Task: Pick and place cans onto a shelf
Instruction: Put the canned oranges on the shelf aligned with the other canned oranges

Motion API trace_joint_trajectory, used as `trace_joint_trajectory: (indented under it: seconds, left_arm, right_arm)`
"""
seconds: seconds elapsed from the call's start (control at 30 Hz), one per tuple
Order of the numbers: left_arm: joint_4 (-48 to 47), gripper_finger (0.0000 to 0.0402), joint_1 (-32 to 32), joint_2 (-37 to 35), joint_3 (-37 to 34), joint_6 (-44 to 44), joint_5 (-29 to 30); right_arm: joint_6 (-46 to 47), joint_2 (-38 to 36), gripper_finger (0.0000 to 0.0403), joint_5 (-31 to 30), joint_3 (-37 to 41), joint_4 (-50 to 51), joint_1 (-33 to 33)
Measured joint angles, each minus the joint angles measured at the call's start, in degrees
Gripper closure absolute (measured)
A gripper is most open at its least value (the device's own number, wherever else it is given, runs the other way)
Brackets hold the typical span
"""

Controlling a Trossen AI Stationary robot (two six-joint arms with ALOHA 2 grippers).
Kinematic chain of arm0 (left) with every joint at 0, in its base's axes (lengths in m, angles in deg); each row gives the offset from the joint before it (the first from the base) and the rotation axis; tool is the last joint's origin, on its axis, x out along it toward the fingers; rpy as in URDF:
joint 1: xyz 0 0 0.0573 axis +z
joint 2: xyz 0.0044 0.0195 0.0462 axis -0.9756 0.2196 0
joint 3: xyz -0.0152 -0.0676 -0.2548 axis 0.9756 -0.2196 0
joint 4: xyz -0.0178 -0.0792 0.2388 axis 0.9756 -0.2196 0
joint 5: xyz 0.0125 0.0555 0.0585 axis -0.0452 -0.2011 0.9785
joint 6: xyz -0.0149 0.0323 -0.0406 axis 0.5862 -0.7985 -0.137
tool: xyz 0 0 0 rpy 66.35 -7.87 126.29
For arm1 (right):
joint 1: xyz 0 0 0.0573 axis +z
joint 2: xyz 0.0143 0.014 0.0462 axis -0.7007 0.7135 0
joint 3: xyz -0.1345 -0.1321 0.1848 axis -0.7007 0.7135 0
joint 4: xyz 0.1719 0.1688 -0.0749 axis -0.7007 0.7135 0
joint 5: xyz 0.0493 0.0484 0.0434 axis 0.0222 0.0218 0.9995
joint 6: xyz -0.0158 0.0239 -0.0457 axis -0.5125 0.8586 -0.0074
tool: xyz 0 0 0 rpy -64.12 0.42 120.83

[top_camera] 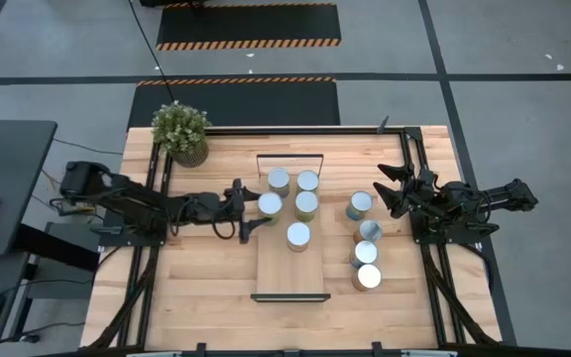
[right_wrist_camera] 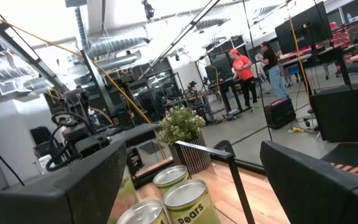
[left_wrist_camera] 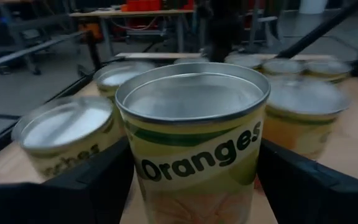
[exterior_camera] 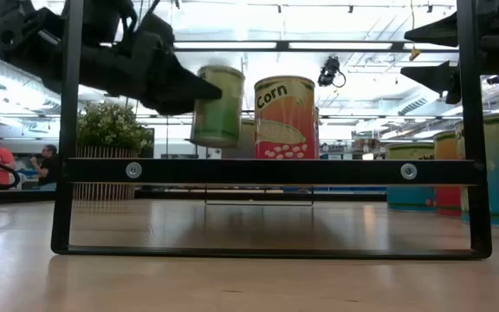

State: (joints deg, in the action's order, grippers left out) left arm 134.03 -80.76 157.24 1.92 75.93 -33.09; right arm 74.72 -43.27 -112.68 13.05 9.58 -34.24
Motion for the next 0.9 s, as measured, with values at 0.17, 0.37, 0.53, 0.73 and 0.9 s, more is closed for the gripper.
trace_joint_trajectory:
  seconds: [0.17,0.37,0.53,0.73,0.9]
  left_arm:
    - [6.84,0.0094,0.15,6.75,-0.04,-0.02,1.97]
    - [11.66,0.0088,0.13,11.30,-0.04,-0.30,2.48]
    - [8.89,0.0072,0.15,11.40,-0.04,0.46,2.75]
    - [8.50,0.0062,0.16,11.40,-0.04,1.67,5.33]
    - [8.32,0.0061,0.15,11.40,-0.04,2.48,5.46]
  right_arm:
    - [0.00,0.00,0.0025,0.00,0.00,0.00,0.02]
    - [0.00,0.00,0.0025,-0.02,-0.01,0.00,0.02]
    - [0.00,0.00,0.0025,-0.02,-0.02,0.00,0.00]
    - [0.00,0.00,0.0025,-0.01,0.00,0.00,0.00]
    - [0.00,0.00,0.0025,0.00,0.00,0.00,0.01]
